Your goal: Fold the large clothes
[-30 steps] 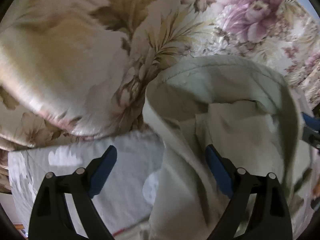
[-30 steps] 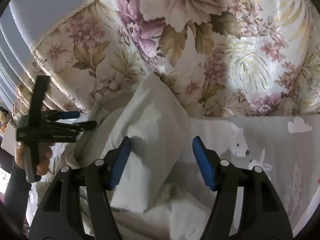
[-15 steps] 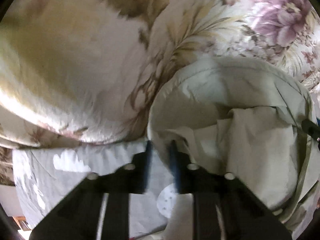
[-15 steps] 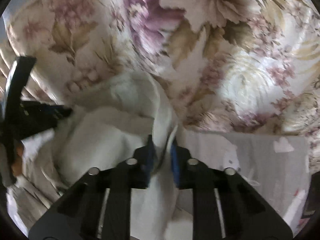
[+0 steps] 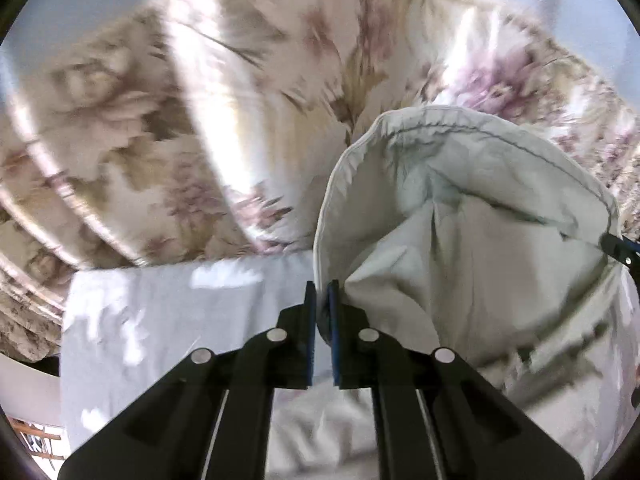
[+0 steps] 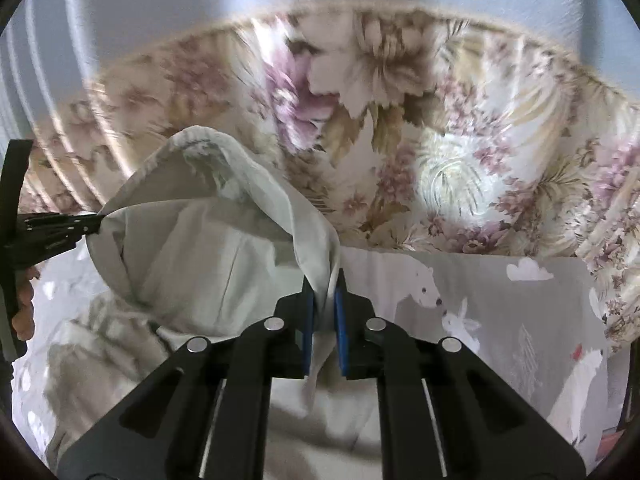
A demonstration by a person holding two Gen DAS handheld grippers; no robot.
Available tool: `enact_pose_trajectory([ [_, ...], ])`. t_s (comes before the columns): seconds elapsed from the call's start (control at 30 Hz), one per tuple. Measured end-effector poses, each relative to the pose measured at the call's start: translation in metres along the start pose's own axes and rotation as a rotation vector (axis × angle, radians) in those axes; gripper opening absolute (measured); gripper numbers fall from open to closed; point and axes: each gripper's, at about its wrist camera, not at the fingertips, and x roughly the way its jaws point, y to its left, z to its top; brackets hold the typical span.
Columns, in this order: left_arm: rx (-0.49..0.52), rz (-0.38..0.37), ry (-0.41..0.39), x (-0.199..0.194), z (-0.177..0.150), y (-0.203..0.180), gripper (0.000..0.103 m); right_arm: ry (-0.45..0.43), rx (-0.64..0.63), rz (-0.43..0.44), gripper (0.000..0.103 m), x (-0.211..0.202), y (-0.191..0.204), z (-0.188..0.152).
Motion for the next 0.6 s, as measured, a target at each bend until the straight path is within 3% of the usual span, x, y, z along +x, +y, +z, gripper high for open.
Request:
enact_pose_trajectory([
  [0.17, 0.019, -0.006, -0.099, -0.081, -0.054, -0.003, 0.006, -0.071, 0.026, 0.085, 0.009, -0.06, 0.011, -0.033],
  [0.33, 0.048, -0.024, -0.172, -0.131, -0.119, -0.013, 0.007, -0.148, 0.051, 0.151, 0.009, -0.112, 0.019, -0.085],
  [0.47, 0.016, -0.055, -0.141, -0.127, -0.168, -0.014, 0.007, -0.099, 0.1, 0.208, 0.01, -0.122, 0.014, -0.124],
  [0.6, 0.001, -0.068, -0.062, -0.101, -0.2, -0.011, 0.007, -0.01, 0.157, 0.213, 0.01, -0.101, 0.002, -0.154],
])
